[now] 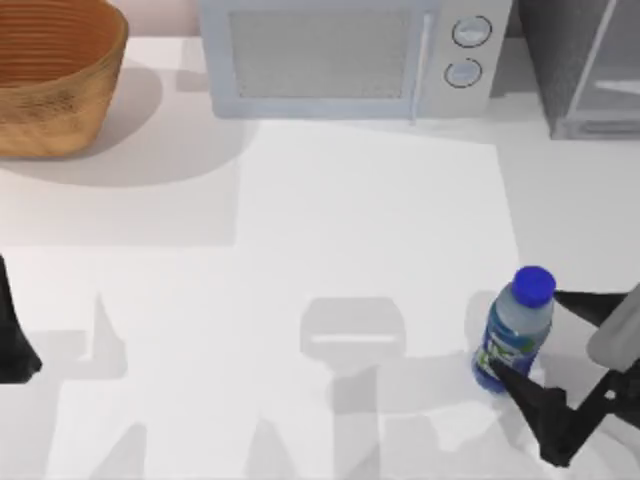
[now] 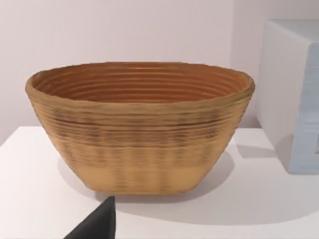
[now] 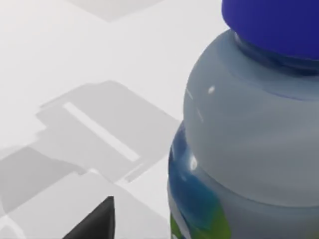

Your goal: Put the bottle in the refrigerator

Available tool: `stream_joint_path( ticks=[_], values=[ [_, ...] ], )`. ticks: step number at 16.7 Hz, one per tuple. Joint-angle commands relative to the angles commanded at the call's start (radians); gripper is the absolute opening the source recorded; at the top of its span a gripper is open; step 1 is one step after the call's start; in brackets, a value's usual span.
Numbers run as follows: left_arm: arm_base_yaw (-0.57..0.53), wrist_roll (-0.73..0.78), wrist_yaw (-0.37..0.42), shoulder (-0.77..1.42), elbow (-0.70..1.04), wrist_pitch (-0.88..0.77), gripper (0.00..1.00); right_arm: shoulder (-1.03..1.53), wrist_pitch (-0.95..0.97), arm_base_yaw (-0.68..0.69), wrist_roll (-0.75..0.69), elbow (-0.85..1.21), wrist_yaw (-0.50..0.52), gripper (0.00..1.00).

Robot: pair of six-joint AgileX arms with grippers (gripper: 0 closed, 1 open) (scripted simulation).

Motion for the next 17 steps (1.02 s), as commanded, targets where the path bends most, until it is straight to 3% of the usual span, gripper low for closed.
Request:
stream_joint_path(
  ticks=[5, 11, 17],
  values=[
    [0.000, 0.000, 0.000, 0.000, 0.000, 0.000, 1.00, 0.214, 0.160, 0.076, 0.029, 0.063, 0.075, 1.00],
    [0.000, 0.000, 0.000, 0.000, 0.000, 0.000, 1.00, 0.241, 0.182, 0.088, 0.033, 0.072, 0.086, 1.00],
    [0.000, 0.000, 0.000, 0.000, 0.000, 0.000, 1.00, 0.241, 0.182, 0.088, 0.033, 0.072, 0.086, 0.55]
  ],
)
